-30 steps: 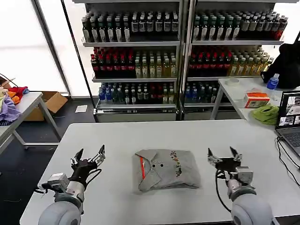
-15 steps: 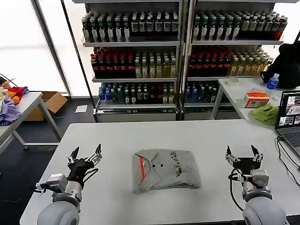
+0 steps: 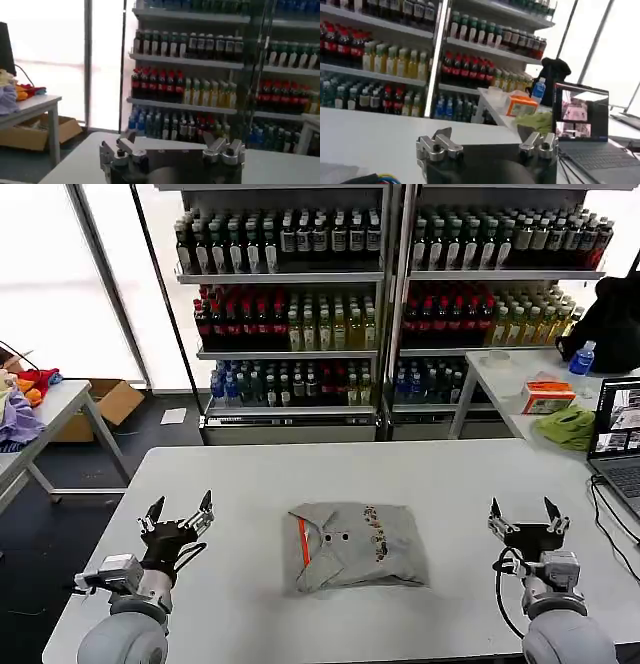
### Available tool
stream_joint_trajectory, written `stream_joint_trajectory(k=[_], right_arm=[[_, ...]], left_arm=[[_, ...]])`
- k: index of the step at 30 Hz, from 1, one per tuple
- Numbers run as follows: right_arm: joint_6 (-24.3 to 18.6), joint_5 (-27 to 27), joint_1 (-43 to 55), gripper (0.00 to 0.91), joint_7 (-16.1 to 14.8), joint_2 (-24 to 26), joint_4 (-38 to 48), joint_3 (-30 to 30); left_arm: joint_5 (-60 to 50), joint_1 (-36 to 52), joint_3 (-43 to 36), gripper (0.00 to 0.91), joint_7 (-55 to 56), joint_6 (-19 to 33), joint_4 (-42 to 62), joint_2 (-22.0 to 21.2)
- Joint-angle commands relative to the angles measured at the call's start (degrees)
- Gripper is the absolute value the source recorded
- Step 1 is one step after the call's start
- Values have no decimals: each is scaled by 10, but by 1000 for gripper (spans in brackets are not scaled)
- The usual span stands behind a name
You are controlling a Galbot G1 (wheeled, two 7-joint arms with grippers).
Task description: Fold and organize the clothes.
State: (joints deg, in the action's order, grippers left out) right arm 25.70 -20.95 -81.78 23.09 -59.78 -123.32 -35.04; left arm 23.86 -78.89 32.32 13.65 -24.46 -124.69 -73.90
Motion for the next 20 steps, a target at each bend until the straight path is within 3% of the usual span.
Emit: stream_joint_trajectory(k=[1, 7, 20], right_arm=[[-5, -1, -9, 907, -1, -11, -9, -11], [-26, -1, -14, 907, -5, -17, -15, -2], [-29, -10, -19, 907, -11, -13, -29, -1]], left_arm=[[-24, 3, -2, 907, -6, -1, 2, 2], [-21, -1, -2, 907, -5, -3, -5, 2], [-23, -6, 1, 907, -19, -3, -16, 4]])
